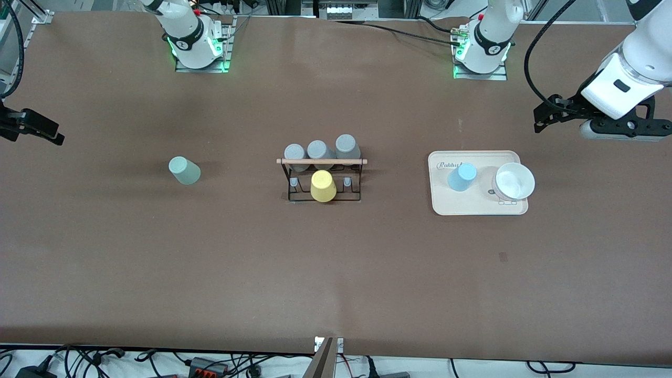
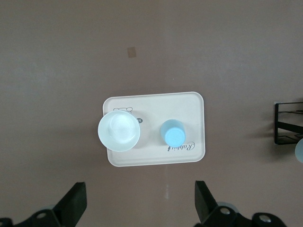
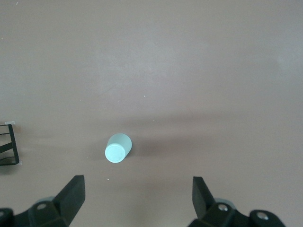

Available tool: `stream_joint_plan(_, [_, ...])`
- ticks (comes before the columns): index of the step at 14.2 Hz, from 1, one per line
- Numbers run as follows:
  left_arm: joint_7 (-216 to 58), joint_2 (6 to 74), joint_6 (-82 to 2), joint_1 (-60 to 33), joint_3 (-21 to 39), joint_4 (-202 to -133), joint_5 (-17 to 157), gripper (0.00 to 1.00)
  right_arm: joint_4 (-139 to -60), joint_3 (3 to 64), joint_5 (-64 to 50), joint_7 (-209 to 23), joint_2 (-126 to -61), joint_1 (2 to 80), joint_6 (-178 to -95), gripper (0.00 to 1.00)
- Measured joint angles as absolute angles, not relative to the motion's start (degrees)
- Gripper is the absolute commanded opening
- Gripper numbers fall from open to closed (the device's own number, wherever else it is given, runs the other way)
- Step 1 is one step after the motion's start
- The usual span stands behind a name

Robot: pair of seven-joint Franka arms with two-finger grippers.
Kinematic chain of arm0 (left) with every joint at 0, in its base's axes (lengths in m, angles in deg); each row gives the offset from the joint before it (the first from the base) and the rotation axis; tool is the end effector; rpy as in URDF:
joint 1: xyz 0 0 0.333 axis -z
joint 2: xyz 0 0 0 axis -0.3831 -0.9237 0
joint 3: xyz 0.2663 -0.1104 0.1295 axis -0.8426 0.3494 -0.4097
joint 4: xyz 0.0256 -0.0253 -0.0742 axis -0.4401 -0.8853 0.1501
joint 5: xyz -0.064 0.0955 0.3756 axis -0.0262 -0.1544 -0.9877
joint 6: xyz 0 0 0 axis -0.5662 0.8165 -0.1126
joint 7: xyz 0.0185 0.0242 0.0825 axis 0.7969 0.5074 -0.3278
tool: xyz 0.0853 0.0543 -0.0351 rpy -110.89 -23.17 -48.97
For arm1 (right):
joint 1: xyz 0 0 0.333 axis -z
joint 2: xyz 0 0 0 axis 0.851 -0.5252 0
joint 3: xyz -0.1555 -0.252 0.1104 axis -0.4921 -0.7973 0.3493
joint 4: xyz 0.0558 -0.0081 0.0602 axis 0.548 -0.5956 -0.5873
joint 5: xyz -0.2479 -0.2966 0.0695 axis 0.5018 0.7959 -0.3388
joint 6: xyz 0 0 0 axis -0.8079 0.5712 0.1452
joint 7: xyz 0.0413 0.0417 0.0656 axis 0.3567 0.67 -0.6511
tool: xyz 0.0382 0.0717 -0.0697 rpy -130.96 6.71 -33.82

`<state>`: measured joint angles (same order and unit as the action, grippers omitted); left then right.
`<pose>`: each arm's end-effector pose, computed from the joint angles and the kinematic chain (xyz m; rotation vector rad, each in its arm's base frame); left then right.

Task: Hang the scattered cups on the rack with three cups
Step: 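Move the left gripper toward the light blue cup on the tray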

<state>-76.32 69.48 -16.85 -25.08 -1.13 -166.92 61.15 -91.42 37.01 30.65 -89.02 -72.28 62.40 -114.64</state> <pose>0.5346 -0.0573 0.5921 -3.1391 0.0448 0.0357 0.5708 -0.0601 0.5982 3.1216 -0.1265 0.0035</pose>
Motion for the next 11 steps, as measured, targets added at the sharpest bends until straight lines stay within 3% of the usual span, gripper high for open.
stream_joint_plan(11, [-76.1, 69.0, -16.2, -25.3, -1.1, -166.1, 61.1, 1.0, -91.4, 37.0, 30.7, -88.8, -72.3, 62.4, -113.7, 1.0])
